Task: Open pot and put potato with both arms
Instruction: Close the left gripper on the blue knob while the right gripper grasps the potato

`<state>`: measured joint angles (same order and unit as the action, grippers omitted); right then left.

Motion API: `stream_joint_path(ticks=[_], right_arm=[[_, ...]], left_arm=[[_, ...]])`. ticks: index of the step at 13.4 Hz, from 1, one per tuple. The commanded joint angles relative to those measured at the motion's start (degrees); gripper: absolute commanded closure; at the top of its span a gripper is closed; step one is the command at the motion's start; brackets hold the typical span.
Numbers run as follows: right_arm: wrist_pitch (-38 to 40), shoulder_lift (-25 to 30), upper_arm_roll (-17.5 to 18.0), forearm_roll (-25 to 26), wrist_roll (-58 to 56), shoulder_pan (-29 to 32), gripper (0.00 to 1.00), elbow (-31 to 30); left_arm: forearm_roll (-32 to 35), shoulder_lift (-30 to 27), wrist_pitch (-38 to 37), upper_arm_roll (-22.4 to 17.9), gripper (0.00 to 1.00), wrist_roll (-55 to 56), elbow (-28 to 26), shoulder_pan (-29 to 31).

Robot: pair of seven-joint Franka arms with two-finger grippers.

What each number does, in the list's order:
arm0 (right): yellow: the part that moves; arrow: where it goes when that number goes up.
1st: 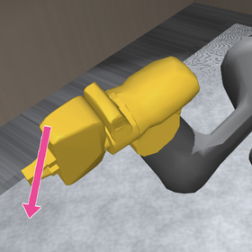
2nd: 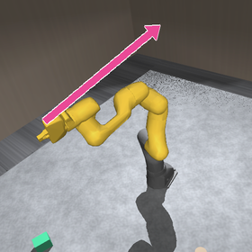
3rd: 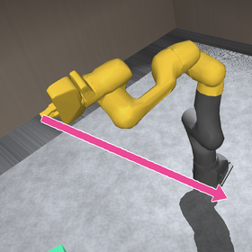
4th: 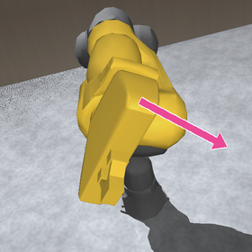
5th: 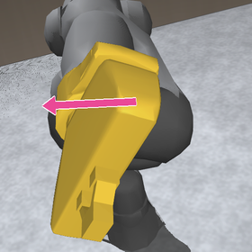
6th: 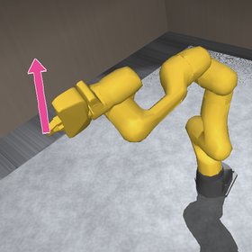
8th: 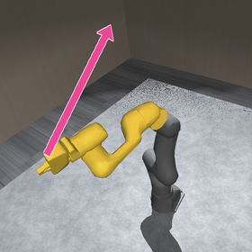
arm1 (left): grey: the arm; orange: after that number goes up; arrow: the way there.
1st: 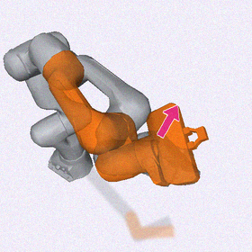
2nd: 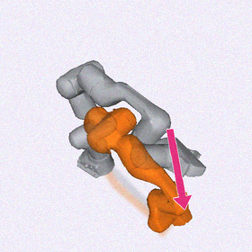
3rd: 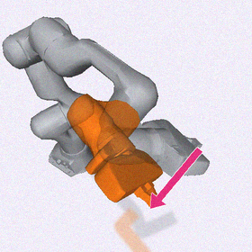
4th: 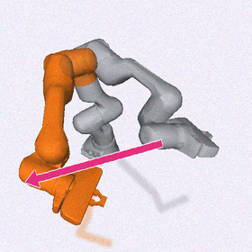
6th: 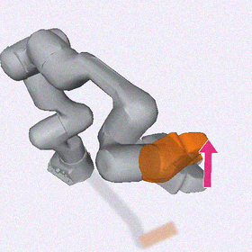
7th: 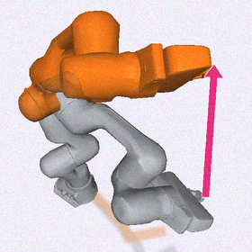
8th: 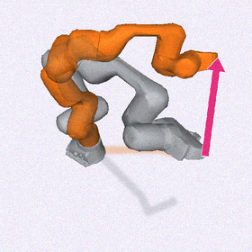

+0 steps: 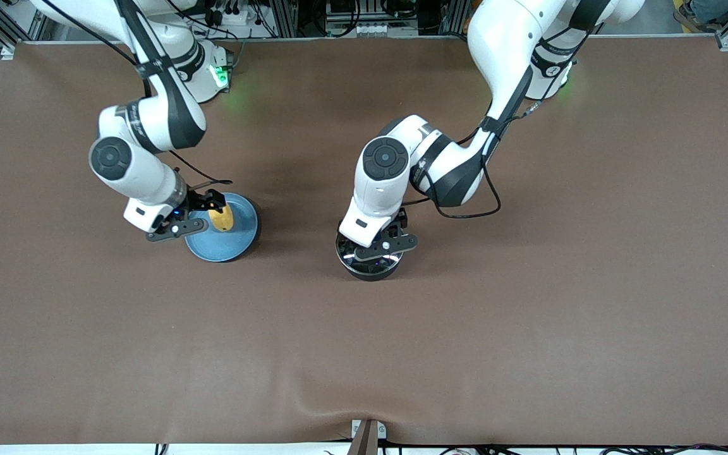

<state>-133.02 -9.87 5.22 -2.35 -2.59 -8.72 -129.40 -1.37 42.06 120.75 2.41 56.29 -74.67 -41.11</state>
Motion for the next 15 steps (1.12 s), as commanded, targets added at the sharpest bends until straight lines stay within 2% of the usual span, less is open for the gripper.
stream_joint_path(ticks=[1, 6, 8, 10, 12, 15], right_arm=[[-2.0, -1.5, 0.2, -0.8, 0.3, -0.8, 0.0, -1.8], [-4.2, -4.9, 0.2, -0.8, -0.1, -0.7, 0.0, -2.2], [-6.8, -6.8, 0.1, -0.7, -0.1, -0.7, 0.0, -2.2], [-8.1, -7.8, 0.1, -0.7, -0.2, -0.7, 0.0, -2.2], [-8.2, -8.1, 0.1, -0.7, -0.4, -0.7, 0.0, -2.2], [-10.7, -8.7, 0.1, -0.7, -0.4, -0.7, 0.0, -3.6]], left_arm=[[0.6, 2.0, 0.7, -0.8, 0.0, 1.2, 2.0, -1.0], [0.9, 2.3, 0.5, -0.8, 0.0, 1.2, 1.5, -1.7], [0.8, 2.3, 0.4, -0.7, 0.17, 1.1, 1.5, -1.7], [0.8, 2.3, 0.4, -0.7, 0.19, 1.1, 1.5, -1.6], [0.8, 2.3, 0.3, -0.7, 0.33, 1.2, 1.5, -1.6], [0.5, 1.8, -1.3, -0.7, 0.74, 1.4, 1.4, -1.5]])
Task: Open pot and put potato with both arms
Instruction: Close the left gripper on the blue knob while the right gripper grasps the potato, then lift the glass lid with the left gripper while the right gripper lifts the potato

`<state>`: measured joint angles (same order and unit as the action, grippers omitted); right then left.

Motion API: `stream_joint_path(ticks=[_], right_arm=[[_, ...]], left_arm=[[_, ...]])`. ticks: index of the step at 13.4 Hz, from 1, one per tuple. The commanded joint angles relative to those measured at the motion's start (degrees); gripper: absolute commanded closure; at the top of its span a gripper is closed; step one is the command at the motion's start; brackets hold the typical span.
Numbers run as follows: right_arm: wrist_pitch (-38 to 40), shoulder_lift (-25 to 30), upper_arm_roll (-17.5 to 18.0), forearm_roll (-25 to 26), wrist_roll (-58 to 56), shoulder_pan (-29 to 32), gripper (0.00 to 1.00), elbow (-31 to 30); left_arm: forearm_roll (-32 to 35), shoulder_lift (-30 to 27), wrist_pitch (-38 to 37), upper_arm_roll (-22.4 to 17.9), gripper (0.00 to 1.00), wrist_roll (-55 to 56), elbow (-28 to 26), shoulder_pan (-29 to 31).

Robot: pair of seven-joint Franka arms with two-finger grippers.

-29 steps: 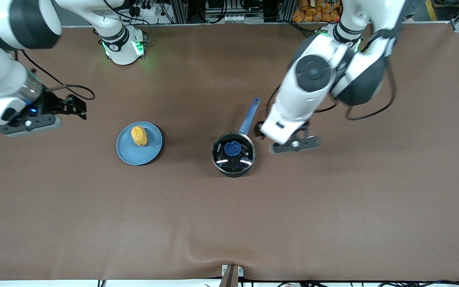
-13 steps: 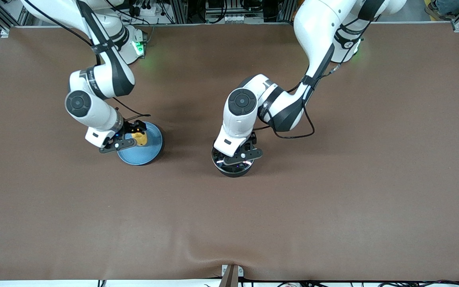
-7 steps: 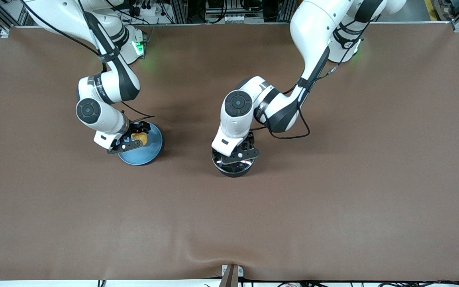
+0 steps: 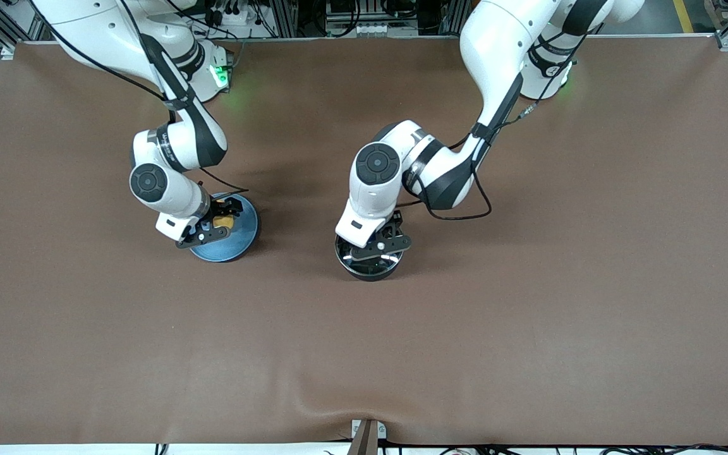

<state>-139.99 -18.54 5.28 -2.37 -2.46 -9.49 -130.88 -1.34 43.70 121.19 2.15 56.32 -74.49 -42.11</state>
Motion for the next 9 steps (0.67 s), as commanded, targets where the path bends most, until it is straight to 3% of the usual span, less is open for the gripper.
stream_joint_path(ticks=[1, 2, 3, 4, 6, 7, 9], right_arm=[[-5.2, -0.4, 0.1, -0.7, -0.5, 0.1, 0.0, -2.8], [-5.3, -0.4, 0.1, -0.7, -0.5, 0.1, 0.0, -3.1], [-5.3, -0.4, 0.1, -0.7, -0.5, 0.1, 0.09, -3.2], [-5.3, -0.2, 0.0, -0.7, -0.6, 0.3, 0.3, -3.5], [-5.3, -0.1, 0.1, -0.7, -0.5, 0.6, 0.81, -3.8], [-5.3, 0.0, 0.1, -0.7, -0.4, 0.7, 0.99, -3.8], [-4.0, 2.1, 0.2, -0.7, 0.2, 0.7, 1.0, -3.6]], left_arm=[[0.5, -0.4, -3.0, -0.5, 0.86, 1.3, 1.2, -0.5], [0.6, -1.4, -4.5, -0.5, 0.94, 1.3, 1.2, -0.5], [0.6, -2.9, -6.5, -0.6, 1.0, 1.4, 1.2, -0.5], [0.7, -5.4, -9.0, -0.5, 1.0, 1.2, 1.2, 0.1], [0.9, -11.0, -13.1, -0.4, 1.0, 0.4, 1.2, 2.4], [0.8, -13.1, -14.9, -0.4, 1.0, -0.5, 1.2, 3.2], [0.9, -17.6, -18.9, -0.3, 1.0, -5.4, -0.8, 6.9]])
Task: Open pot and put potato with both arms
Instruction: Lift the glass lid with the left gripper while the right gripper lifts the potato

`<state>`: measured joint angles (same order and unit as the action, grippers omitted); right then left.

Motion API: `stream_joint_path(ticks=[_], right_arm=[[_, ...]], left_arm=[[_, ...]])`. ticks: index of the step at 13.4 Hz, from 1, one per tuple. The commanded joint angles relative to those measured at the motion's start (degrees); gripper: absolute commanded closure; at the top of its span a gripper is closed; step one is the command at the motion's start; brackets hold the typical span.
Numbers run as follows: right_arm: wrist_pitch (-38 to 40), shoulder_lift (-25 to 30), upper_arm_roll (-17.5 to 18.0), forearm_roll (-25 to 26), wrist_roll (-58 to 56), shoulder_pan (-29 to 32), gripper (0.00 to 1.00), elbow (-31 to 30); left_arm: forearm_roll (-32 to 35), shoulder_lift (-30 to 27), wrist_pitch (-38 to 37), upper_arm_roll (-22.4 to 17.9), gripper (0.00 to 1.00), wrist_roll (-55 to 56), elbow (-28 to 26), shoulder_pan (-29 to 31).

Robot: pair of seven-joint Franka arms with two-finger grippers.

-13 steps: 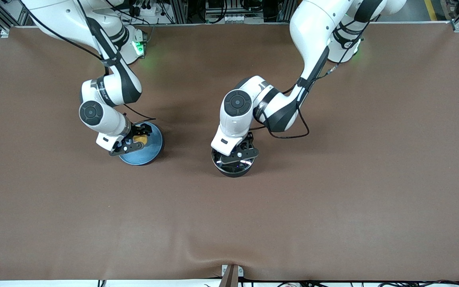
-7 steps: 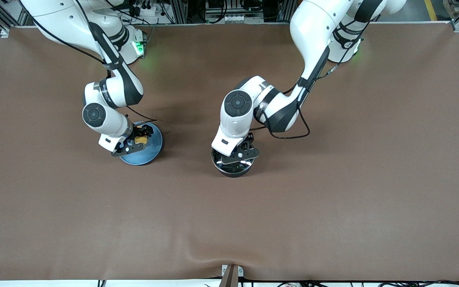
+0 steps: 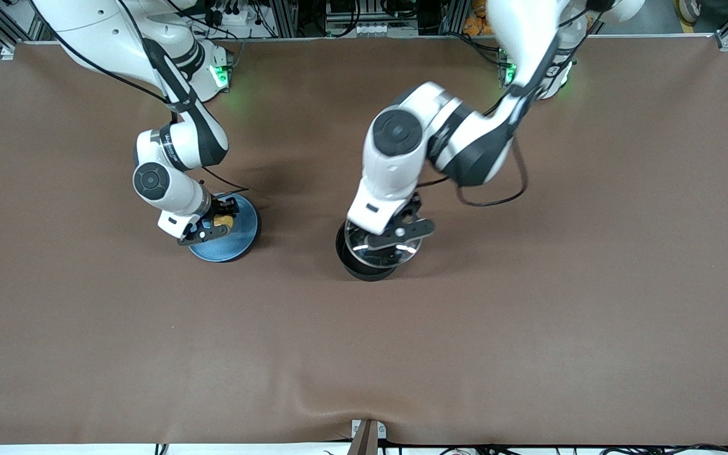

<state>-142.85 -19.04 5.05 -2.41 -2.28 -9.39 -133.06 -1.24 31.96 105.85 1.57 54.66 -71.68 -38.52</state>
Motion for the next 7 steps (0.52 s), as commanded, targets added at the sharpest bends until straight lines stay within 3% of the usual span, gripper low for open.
stream_joint_path(ticks=[1, 4, 7], right_arm=[[1.3, 5.0, 0.3, -0.7, 0.0, 0.3, 1.0, -1.0], [14.4, 10.8, -0.1, -0.7, 0.1, -0.8, 1.0, 6.5], [26.5, 11.2, -1.9, -0.6, 4.6, -4.8, 1.0, 19.1]], left_arm=[[0.8, -7.6, -4.8, 0.2, 1.0, -7.5, -5.0, 5.7], [0.9, -12.3, -5.2, 0.2, 1.0, -19.8, -10.8, 14.9], [0.9, -12.9, -3.2, 0.2, 1.0, -28.4, -16.4, 22.9]])
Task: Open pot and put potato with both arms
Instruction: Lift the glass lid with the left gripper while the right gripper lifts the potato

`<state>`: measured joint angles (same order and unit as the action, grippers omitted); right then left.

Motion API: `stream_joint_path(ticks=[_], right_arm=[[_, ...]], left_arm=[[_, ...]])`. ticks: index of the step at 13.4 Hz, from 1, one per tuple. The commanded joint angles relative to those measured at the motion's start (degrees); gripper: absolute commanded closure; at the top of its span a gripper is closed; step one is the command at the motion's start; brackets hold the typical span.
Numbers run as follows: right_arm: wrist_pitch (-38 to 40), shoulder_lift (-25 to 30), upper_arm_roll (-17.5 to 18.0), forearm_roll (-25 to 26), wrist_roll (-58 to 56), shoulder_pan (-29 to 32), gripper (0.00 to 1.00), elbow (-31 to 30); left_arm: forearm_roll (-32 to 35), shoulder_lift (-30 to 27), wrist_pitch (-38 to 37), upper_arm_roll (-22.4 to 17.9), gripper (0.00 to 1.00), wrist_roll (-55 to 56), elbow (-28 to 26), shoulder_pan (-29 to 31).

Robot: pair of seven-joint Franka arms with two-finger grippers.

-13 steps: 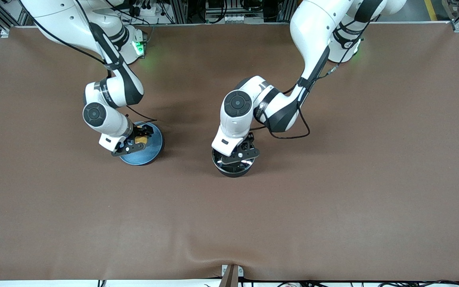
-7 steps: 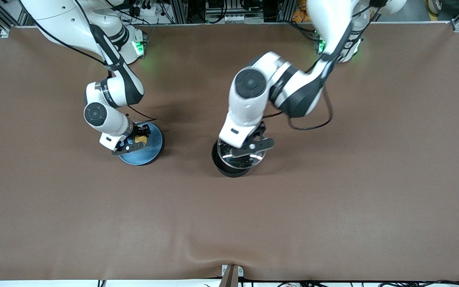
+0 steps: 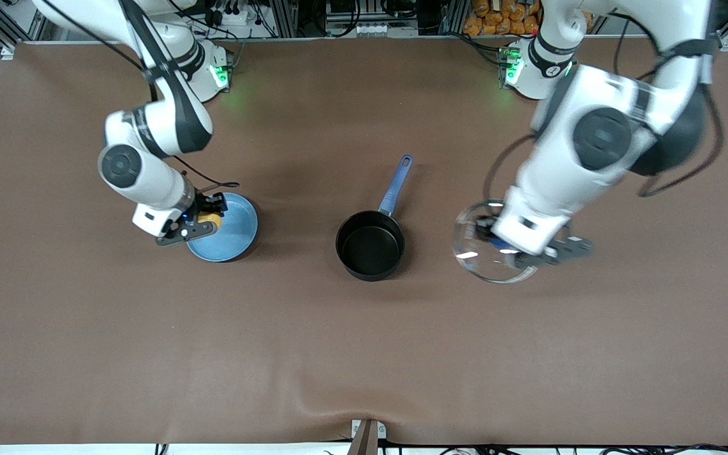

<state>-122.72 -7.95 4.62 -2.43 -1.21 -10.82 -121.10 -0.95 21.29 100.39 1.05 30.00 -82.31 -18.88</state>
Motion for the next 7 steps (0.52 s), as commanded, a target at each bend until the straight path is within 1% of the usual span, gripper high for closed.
stream_joint_path(ticks=[1, 2, 4, 5, 7], right_arm=[[8.9, -0.3, -1.5, -0.5, 7.2, -5.4, 1.0, 11.3], [9.6, -1.2, -1.5, -0.4, 11.3, -8.0, 1.0, 14.4], [9.6, -5.1, -1.5, -0.4, 20.1, -13.2, 1.0, 19.6], [9.5, -7.9, -1.5, -0.4, 25.3, -15.5, 1.0, 22.9], [9.6, -13.9, -1.5, 0.0, 32.5, -20.4, 1.0, 30.3]], left_arm=[[0.6, -2.2, 5.0, 0.8, 1.0, -5.5, -9.0, 5.5], [0.6, -2.4, 9.1, 0.8, 1.0, -6.5, -13.1, 7.7], [0.8, -3.0, 19.4, 0.7, 1.0, -10.6, -22.0, 11.3], [1.1, -3.2, 25.2, 0.8, 1.0, -12.9, -26.1, 13.0], [1.1, -2.9, 33.3, 0.8, 1.0, -14.4, -31.8, 14.3]])
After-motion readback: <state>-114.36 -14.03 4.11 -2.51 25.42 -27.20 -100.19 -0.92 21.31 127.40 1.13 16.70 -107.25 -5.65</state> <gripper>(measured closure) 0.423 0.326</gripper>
